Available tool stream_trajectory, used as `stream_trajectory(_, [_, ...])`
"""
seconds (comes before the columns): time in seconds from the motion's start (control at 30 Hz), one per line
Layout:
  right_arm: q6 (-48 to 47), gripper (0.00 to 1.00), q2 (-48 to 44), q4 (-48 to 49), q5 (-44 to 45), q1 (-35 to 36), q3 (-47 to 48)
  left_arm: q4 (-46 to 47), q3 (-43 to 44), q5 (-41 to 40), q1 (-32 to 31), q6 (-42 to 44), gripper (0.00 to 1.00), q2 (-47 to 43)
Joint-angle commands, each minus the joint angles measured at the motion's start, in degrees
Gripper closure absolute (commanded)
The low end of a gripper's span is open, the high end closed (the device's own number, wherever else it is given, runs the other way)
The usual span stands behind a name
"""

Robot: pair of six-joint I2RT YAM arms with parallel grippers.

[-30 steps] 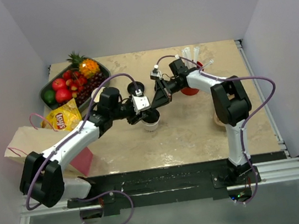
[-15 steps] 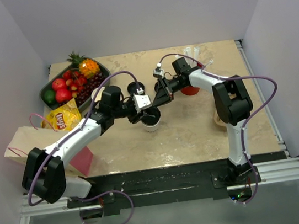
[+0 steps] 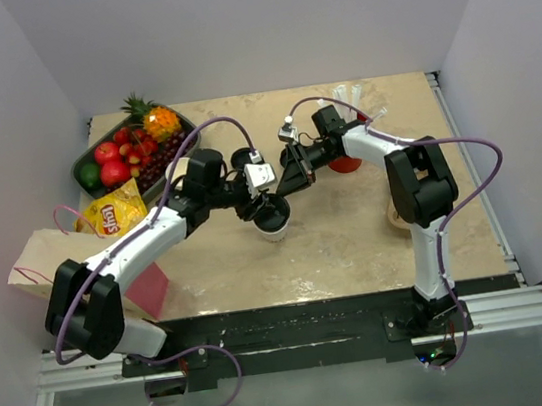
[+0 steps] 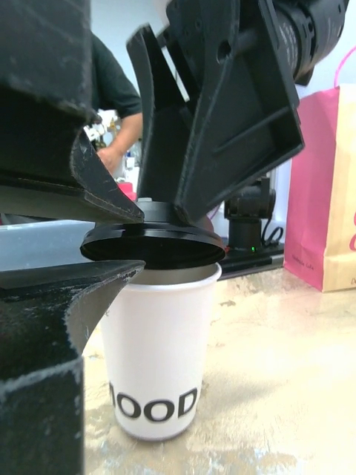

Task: Pack the takeout coffee

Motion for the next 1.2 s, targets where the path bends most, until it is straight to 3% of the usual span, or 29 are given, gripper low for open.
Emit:
stream_trajectory(0.0, [-2.4,0.68,-1.4,-1.4,1.2,-0.2,2.2,-0.3,3.0,4.1,-0.4,-2.8,0.47,1.2])
stream_trajectory(1.17, [-6.1,0.66,-0.7,-4.6,6.3,-0.1,2.1,-3.6,3.9,7.5,-0.4,-5.9,0.47,2.3])
